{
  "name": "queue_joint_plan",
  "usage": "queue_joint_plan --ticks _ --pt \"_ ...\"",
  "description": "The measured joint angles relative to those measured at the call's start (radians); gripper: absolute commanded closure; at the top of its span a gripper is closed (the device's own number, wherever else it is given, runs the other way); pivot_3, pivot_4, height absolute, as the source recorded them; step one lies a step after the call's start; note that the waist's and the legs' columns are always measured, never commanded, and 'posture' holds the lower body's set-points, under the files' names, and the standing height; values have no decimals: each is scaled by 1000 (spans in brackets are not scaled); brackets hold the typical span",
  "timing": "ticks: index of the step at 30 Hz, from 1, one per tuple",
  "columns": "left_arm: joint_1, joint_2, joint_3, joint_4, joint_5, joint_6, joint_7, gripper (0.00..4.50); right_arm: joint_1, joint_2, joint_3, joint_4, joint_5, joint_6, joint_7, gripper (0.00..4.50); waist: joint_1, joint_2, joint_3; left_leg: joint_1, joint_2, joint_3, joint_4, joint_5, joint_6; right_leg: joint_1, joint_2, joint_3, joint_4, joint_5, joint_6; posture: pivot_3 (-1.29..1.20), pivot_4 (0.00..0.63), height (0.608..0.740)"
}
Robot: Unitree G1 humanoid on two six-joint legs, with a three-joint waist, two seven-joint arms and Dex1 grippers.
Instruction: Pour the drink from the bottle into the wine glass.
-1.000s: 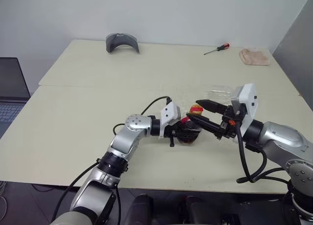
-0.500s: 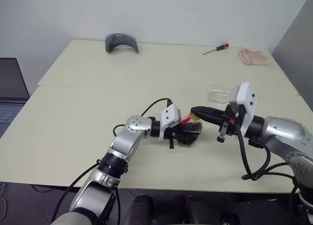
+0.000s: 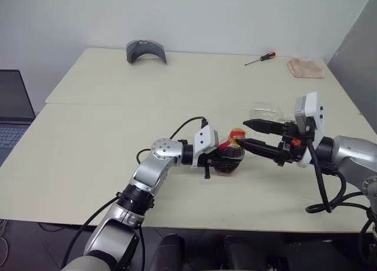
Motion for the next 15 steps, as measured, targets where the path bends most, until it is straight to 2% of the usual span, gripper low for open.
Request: queue_joint_plan --ticks 8,15 --pt "0 -1 -9 0 2 -16 -6 3583 -3 11 68 -4 -76 -18 -6 1532 1 0 0 0 0 0 0 0 0 0 0 0 0 0 0 0 150 740" --pt "0 -4 -10 0 4 -17 -10 3583 0 38 76 29 -133 -58 0 1532 1 0 0 0 0 0 0 0 0 0 0 0 0 0 0 0 150 740"
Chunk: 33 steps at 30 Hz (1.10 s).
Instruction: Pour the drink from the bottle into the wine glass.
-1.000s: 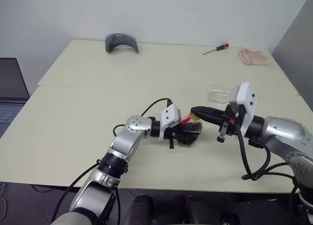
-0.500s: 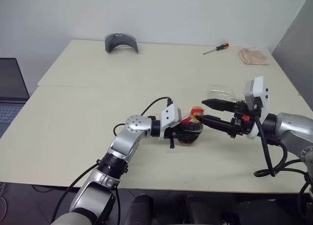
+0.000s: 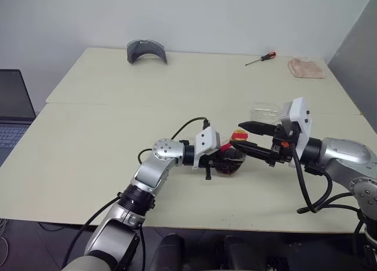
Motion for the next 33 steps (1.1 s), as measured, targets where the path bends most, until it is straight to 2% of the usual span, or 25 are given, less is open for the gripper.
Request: queue_joint_plan --ticks 3,6,7,14,19,25,28,30,33 --pt "0 -2 0 0 2 -1 0 3583 11 9 0 1 -9 -11 6 2111 0 0 0 0 0 0 0 0 0 0 0 0 0 0 0 0 150 740" --pt "0 -2 -3 2 6 -1 1 3584 28 13 2 -1 -11 -22 21 3112 0 0 0 0 0 0 0 0 0 0 0 0 0 0 0 0 150 740" --pt "0 -2 -4 3 8 -1 2 3588 30 14 2 -1 -11 -23 21 3267 0 0 0 0 0 0 0 0 0 0 0 0 0 0 0 0 150 740" --pt "0 -2 -4 3 9 -1 7 3602 9 11 12 40 -18 -36 67 3264 -1 0 0 0 0 0 0 0 0 0 0 0 0 0 0 0 150 740" --pt "6 -1 -5 1 9 2 10 3604 -143 -82 131 243 -115 -149 344 3264 -1 1 1 0 0 0 0 0 0 0 1 0 0 0 0 0 150 740" --pt "26 5 -18 0 29 8 12 3620 -293 -116 287 456 -265 -360 626 3264 -1 2 2 0 1 0 1 0 0 0 1 0 0 0 0 0 150 740" --pt "25 3 -19 -6 30 8 12 3622 -322 -119 297 483 -284 -377 680 3264 0 2 2 0 1 0 1 0 0 0 1 0 0 0 0 0 150 740" --pt "25 -2 -19 -7 30 6 12 3622 -311 -122 280 462 -281 -355 675 2504 2 2 2 0 0 0 1 0 0 0 0 0 0 0 0 0 150 740" --pt "24 -24 -17 -7 30 -6 20 3628 -232 -126 178 370 -251 -274 581 1407 9 2 2 -1 0 0 1 0 0 0 -1 -1 0 0 0 0 150 740"
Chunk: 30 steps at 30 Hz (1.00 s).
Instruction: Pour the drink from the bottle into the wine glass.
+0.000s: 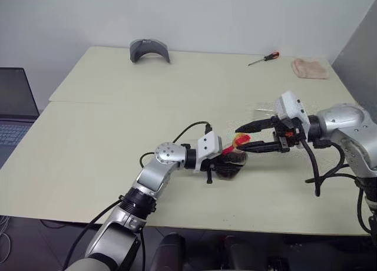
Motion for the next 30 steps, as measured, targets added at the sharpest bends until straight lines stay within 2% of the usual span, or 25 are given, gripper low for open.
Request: queue_joint_plan --ticks 4,5,8,11,15,17,22,28,30 --pt "-15 -21 3 13 7 -39 20 3637 113 30 -147 -148 69 115 -185 149 3 0 0 0 0 0 0 0 0 0 0 0 1 0 0 0 150 740" --pt "-22 -26 2 20 10 -47 24 3637 143 48 -192 -192 92 141 -243 0 3 0 0 0 0 0 0 0 0 0 0 0 1 0 0 0 150 740" --pt "-44 -47 5 61 24 -84 45 3654 281 116 -334 -391 203 242 -459 0 4 1 0 0 0 0 -1 0 0 0 0 0 1 0 0 0 150 740" --pt "-50 -50 10 105 34 -107 58 3654 376 167 -393 -537 289 310 -638 0 -2 1 0 1 0 1 0 0 0 0 1 1 2 0 0 0 150 740" --pt "-55 -70 10 151 41 -130 63 3654 456 267 -360 -662 340 339 -841 0 -7 1 0 0 0 0 0 0 0 0 1 1 2 0 1 0 150 740" --pt "-67 -85 10 173 45 -139 66 3654 468 332 -309 -665 301 338 -952 0 -8 1 0 0 0 1 0 0 0 0 1 1 2 0 1 0 150 740" --pt "-82 -100 11 192 50 -151 67 3655 453 358 -215 -661 161 300 -1051 0 -9 1 0 0 0 1 -1 0 0 -1 2 1 2 -1 3 0 150 740" --pt "-82 -107 11 210 52 -153 66 3655 474 394 -188 -656 73 226 -1065 0 -9 1 0 0 0 0 -1 0 0 -1 2 1 2 -2 3 0 150 740" --pt "-82 -108 11 210 53 -153 66 3655 490 402 -187 -655 60 206 -1061 385 -9 1 0 0 0 1 -1 0 0 -1 2 1 2 -2 3 0 150 740"
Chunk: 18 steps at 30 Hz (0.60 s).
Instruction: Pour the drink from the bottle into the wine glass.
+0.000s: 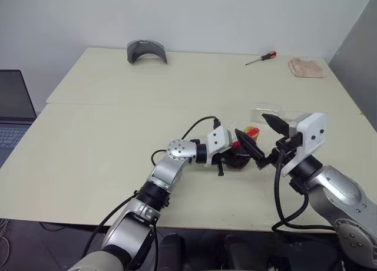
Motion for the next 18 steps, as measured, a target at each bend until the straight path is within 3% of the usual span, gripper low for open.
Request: queue_joint_plan --ticks 8,9,18 --pt "0 0 0 0 1 0 -5 3656 50 -7 42 1 -41 -19 30 3107 -1 0 0 0 0 0 0 0 0 0 0 0 0 0 0 0 150 740" --pt "0 0 0 0 1 0 -5 3657 49 -8 44 1 -46 -19 31 3270 -1 0 0 0 0 0 0 0 0 0 0 0 0 0 0 0 150 740" --pt "0 0 11 -1 0 -9 -4 3689 12 -12 35 22 -33 -7 57 3268 0 0 0 0 0 0 0 0 0 0 0 0 0 1 -1 0 150 740"
